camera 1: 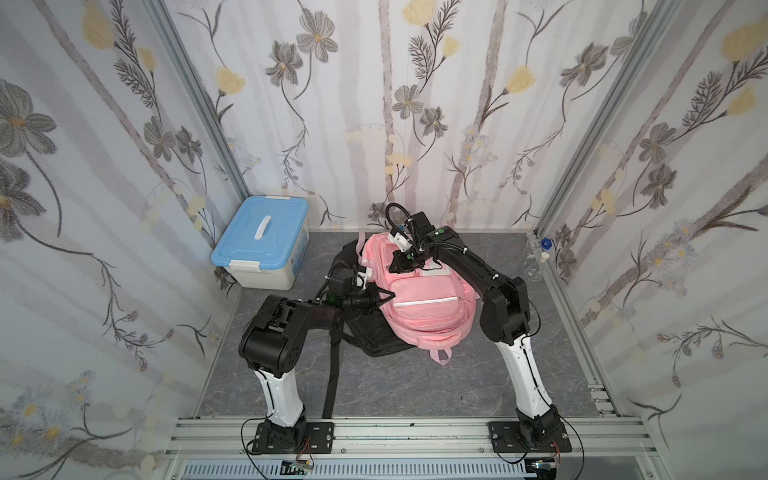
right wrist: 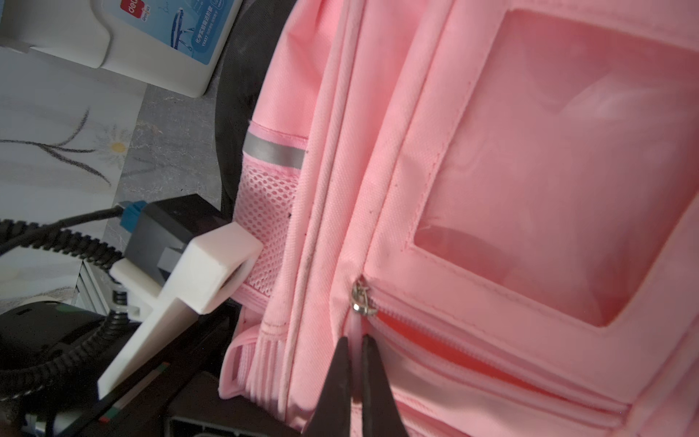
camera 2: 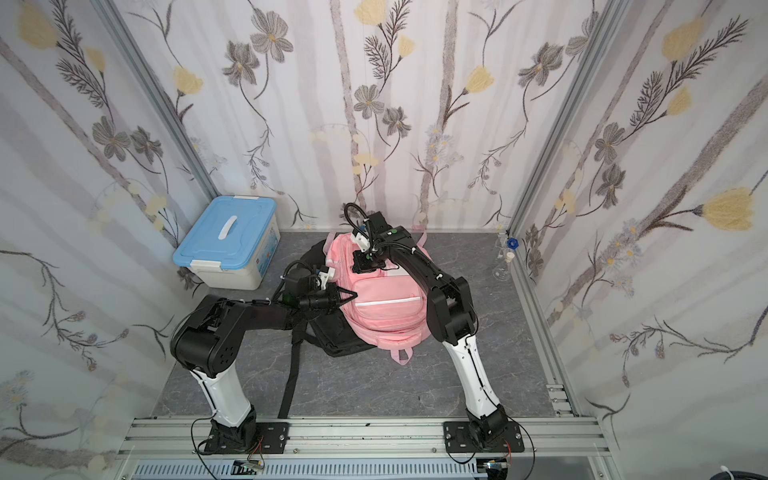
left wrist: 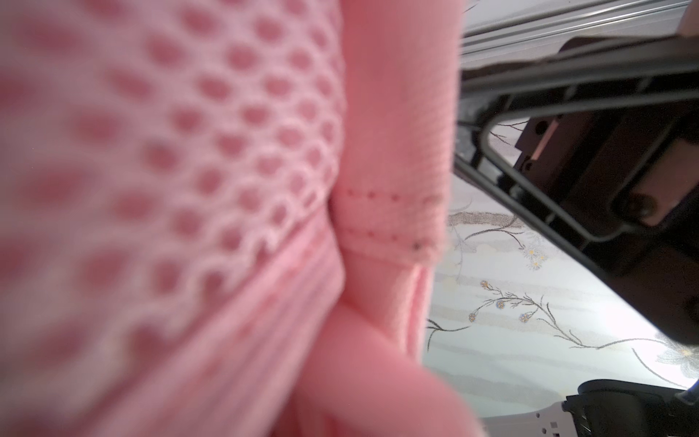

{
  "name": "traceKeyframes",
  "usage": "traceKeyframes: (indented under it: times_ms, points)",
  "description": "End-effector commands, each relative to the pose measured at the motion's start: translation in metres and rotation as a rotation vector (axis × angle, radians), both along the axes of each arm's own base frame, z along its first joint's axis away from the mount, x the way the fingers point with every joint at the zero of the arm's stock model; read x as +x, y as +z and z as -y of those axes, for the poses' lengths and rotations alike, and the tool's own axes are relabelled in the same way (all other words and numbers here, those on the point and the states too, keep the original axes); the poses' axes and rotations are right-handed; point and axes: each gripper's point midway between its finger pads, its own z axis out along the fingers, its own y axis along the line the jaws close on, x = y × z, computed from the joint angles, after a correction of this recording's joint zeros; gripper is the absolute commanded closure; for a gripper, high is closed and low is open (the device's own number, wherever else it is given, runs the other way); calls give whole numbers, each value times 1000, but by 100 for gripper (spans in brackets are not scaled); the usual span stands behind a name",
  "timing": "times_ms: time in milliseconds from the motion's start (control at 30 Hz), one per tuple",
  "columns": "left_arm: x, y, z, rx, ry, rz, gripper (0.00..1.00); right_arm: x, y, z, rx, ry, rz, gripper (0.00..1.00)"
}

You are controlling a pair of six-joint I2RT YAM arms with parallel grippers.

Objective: Zip up the backpack
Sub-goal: Zip the zipper on the backpack.

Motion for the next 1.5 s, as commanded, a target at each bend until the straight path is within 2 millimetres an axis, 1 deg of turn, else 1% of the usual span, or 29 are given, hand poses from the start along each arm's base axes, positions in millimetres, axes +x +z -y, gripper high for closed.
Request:
traceKeyframes:
  times_ms: [0,67,200,300,367,433,500,600,733,800,833,867,933,967,1000,1033,1200,1367,1467]
  points:
    - [-4,6,2,-19,-31,17,100,12,6,17,-51,-45,49,100]
    - [-3,5,1,-17,-28,15,100,14,7,24,-70,-56,57,100]
    - [-2,4,0,-15,-22,14,100,17,2,35,-110,-71,55,100]
    - [-2,3,-1,-13,-18,10,100,18,1,42,-112,-80,42,100]
    - [-1,2,-2,-12,-15,10,100,17,9,43,-55,-83,11,100]
    - [-1,1,-3,-10,-11,7,100,18,13,49,-68,-93,22,100]
    - [1,1,-5,-10,-6,10,100,19,11,59,-86,-104,6,100]
    - [2,0,-6,-8,1,10,100,17,9,69,-49,-114,-51,100]
    - [3,-1,-9,-6,11,7,100,17,5,82,-36,-134,-77,100]
    - [3,-2,-9,-6,12,4,100,16,1,85,-28,-135,-92,100]
    - [3,-2,-9,-8,11,4,100,16,-1,84,-26,-132,-99,97]
    - [3,-2,-9,-9,11,4,100,15,-1,83,-21,-126,-100,85]
    - [3,-3,-8,-9,9,0,100,15,-1,82,-29,-129,-88,72]
    - [3,-3,-9,-10,10,-2,100,15,1,81,-46,-127,-67,56]
    - [3,-2,-8,-11,10,-2,100,14,2,79,-77,-124,-40,43]
    - [3,-2,-8,-11,8,-1,100,13,5,77,-103,-114,-8,40]
    - [4,0,-7,-15,9,0,100,4,20,56,-278,-47,184,39]
    - [3,1,-8,-16,8,-1,100,-3,27,32,-320,-3,262,41]
    - [4,2,-7,-22,10,5,100,2,24,24,-355,8,299,41]
